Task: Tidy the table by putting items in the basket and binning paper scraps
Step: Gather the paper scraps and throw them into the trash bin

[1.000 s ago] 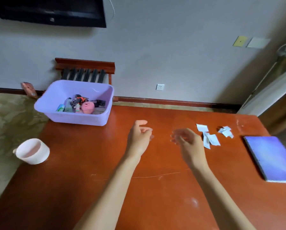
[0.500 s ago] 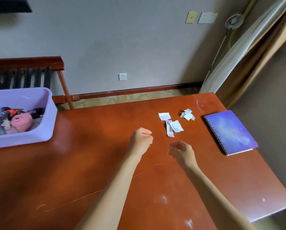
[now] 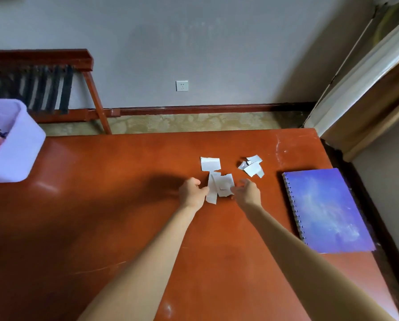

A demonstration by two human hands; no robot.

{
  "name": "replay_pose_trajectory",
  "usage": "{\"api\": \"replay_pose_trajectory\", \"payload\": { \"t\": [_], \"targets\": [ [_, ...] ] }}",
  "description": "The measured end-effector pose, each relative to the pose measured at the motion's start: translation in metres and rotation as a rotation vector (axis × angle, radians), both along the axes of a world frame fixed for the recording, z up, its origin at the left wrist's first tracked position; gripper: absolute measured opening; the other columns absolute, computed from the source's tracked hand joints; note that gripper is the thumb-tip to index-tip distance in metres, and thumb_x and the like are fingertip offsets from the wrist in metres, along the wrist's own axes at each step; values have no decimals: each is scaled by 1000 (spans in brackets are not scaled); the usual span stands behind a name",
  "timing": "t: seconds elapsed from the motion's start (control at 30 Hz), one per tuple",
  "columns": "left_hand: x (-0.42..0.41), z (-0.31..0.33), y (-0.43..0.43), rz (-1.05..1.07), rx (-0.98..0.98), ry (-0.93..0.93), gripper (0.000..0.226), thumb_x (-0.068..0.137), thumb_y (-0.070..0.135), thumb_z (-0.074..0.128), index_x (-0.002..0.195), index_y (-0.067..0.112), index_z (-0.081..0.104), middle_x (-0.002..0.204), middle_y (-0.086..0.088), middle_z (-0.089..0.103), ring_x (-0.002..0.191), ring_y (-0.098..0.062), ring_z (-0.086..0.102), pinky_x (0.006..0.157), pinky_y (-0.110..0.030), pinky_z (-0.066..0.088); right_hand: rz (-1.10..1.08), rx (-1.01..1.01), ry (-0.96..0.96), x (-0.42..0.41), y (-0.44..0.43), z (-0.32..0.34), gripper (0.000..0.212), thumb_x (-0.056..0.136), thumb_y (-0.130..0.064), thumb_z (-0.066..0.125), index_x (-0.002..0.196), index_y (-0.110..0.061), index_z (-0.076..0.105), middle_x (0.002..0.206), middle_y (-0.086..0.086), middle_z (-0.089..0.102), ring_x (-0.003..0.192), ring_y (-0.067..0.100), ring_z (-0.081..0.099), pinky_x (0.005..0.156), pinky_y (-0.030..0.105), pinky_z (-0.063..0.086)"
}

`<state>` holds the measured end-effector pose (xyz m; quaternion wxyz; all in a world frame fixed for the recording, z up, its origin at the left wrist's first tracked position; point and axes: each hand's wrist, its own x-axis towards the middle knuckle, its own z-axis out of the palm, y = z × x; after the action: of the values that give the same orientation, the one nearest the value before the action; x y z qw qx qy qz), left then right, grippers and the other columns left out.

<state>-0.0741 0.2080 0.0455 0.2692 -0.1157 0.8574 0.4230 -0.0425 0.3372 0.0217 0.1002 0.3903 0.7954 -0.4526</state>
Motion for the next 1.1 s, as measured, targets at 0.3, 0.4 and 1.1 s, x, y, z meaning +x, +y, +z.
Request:
{"api": "replay_pose_trajectory", "payload": {
  "t": [0.3,0.4,1.1],
  "targets": [
    [-9,-35,49,86,-76,-5,33,83,10,62,115,4,60,117,-12,65,106,-28,62,77,-26,47,193,-171,-33,-16,27,-17,32,87,1,45,112,-2,65,83,12,60,61,18,52,52,20,42],
    [-10,-36,49,79,-79,-12,23,81,5,61,104,3,65,103,-11,67,96,-30,63,69,-25,46,190,-195,-7,-15,35,-13,29,90,-1,44,107,-2,67,83,11,63,56,12,53,49,17,42],
    [-77,-42,63,-320,-469,241,29,87,22,62,113,8,59,122,-11,55,120,-28,43,94,-34,38,468,459,-64,-56,102,-16,53,70,-32,78,111,-9,54,122,10,44,120,30,35,96,36,34]
  ]
}}
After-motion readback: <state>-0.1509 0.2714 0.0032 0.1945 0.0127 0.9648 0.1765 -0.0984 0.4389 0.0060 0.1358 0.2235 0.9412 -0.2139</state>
